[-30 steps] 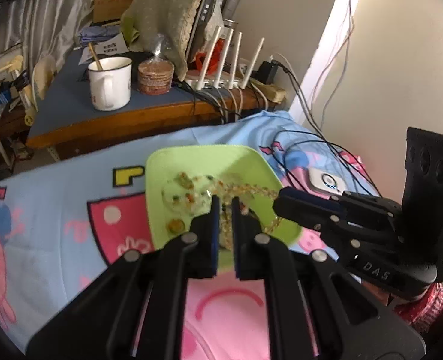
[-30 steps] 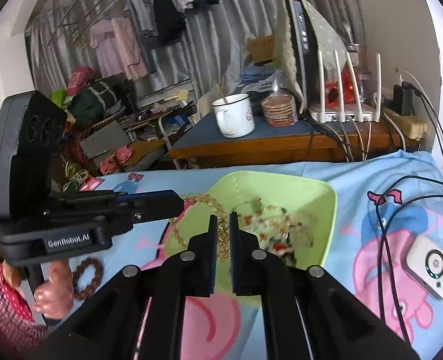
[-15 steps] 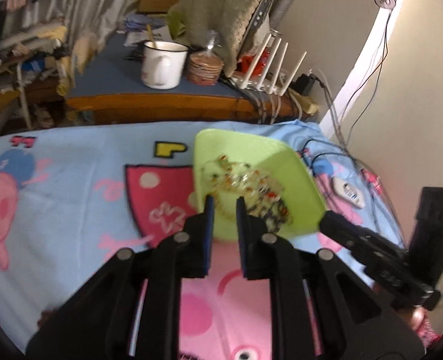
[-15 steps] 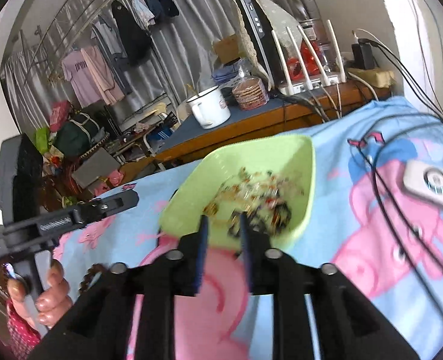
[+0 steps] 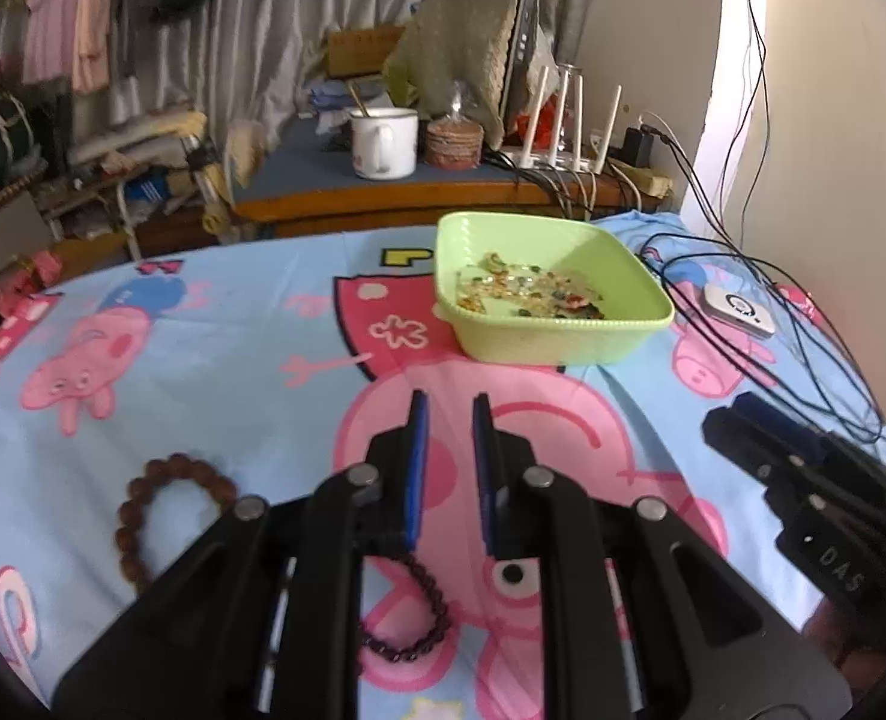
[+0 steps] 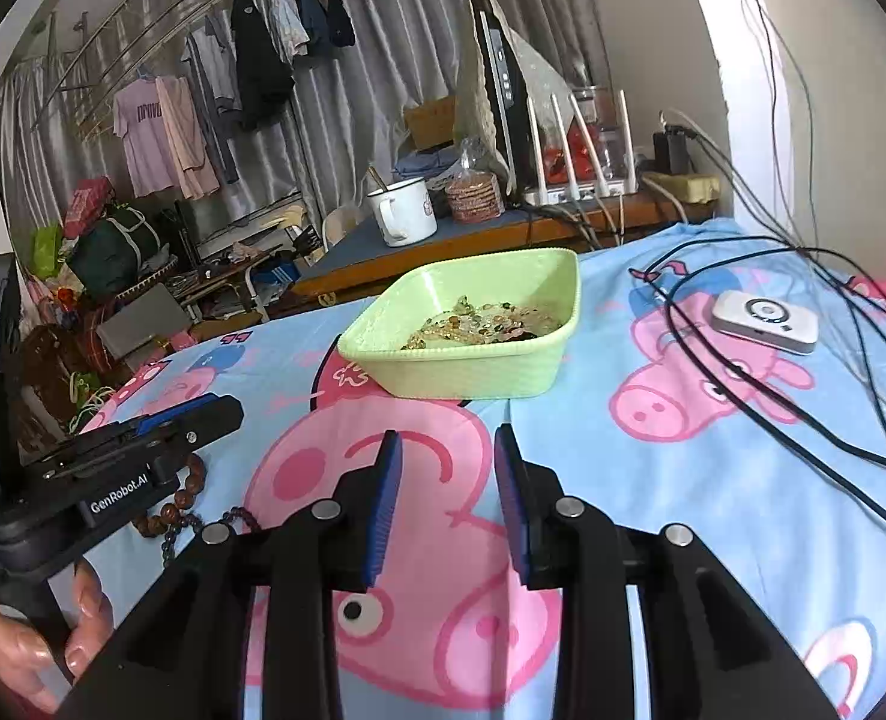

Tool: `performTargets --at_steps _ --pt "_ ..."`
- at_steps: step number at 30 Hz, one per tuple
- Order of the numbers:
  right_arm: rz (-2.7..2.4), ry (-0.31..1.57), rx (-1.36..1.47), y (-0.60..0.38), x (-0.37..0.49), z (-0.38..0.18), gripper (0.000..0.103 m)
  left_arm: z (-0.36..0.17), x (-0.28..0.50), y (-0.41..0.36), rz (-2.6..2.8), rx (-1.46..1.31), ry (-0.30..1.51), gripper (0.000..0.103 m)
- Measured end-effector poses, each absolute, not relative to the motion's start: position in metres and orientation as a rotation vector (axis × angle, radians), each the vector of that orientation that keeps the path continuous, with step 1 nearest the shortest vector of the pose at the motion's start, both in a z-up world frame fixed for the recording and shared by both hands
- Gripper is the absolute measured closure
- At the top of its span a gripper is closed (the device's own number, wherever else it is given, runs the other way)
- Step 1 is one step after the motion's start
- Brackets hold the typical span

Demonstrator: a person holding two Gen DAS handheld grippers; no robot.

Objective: Organize jewelry

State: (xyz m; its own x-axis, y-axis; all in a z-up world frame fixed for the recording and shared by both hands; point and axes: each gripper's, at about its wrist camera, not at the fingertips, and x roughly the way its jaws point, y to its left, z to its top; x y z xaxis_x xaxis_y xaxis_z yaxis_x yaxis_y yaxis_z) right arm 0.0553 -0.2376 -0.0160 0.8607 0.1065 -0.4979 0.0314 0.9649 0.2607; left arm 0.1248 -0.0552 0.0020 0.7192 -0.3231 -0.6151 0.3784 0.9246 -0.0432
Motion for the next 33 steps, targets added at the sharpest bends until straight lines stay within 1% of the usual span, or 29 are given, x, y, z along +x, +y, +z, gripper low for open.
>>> performTargets --at_steps 5,15,33 --pt "0.029 0.508 0.257 -0.234 0.041 -0.009 0.103 0.007 0.111 -0.05 -0.354 0.107 0.619 0.09" --pt "0.036 0.488 0.247 -0.222 0.03 -0.001 0.103 0.014 0.092 -0.037 -0.336 0.108 0.589 0.09" --pt "0.044 0.496 0.241 -0.209 0.033 -0.001 0.103 0.01 0.093 -0.019 -0.287 0.106 0.585 0.09"
